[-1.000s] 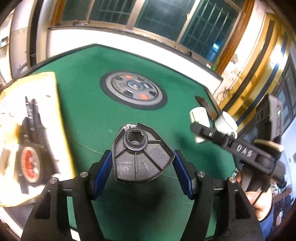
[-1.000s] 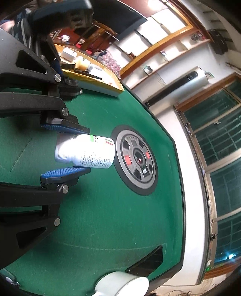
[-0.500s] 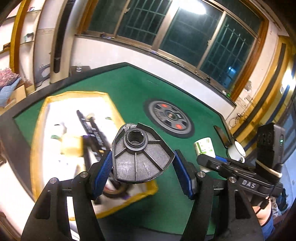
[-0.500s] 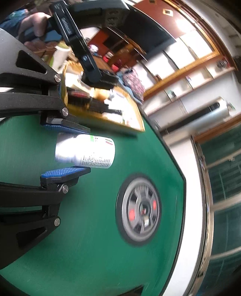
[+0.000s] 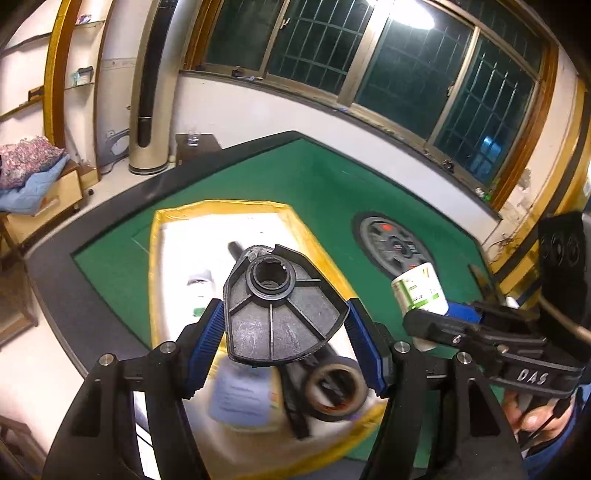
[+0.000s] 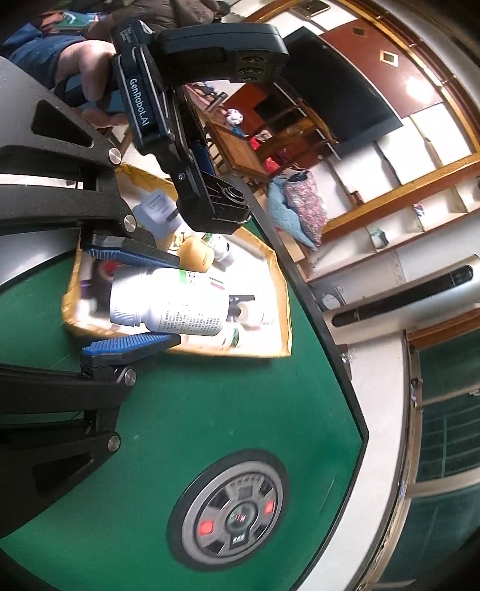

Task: Organize rigid objects
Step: 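Carry the black part and white bottle over the tray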

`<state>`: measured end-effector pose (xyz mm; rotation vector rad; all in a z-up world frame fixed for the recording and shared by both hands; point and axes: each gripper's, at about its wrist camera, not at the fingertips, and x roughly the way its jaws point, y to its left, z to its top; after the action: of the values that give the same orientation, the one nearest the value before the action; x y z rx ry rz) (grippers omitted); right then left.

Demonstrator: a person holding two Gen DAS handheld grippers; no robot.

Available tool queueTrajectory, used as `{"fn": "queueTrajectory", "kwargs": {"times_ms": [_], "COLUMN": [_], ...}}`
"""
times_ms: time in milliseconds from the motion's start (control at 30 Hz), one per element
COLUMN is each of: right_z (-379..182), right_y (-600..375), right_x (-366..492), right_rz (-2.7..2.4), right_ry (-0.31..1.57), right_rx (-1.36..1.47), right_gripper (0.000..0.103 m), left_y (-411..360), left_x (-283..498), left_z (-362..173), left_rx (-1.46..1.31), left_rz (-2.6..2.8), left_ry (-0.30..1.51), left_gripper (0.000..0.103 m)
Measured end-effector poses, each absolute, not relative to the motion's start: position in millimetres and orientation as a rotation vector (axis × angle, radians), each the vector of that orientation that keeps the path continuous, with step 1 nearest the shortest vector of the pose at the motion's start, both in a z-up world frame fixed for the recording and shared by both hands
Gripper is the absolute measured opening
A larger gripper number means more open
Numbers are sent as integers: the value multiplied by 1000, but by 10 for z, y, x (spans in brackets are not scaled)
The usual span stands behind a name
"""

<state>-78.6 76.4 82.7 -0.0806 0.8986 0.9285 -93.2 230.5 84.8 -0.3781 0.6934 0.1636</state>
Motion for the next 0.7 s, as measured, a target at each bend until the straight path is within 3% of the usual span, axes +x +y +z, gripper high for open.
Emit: {"fn": "queueTrajectory", "kwargs": {"times_ms": [700], "right_z": [519], "right_y": [1654], "right_x": [-144], "right_rz": [873], "right_ry": [1020], "right_rx": [-153], "right_gripper": [31], "left_y": [2799], "left_x": [-395], "left_z": [491], "left_rx": [-394], "left_rz": [179], "left_ry": [798], "left_gripper": [65]}}
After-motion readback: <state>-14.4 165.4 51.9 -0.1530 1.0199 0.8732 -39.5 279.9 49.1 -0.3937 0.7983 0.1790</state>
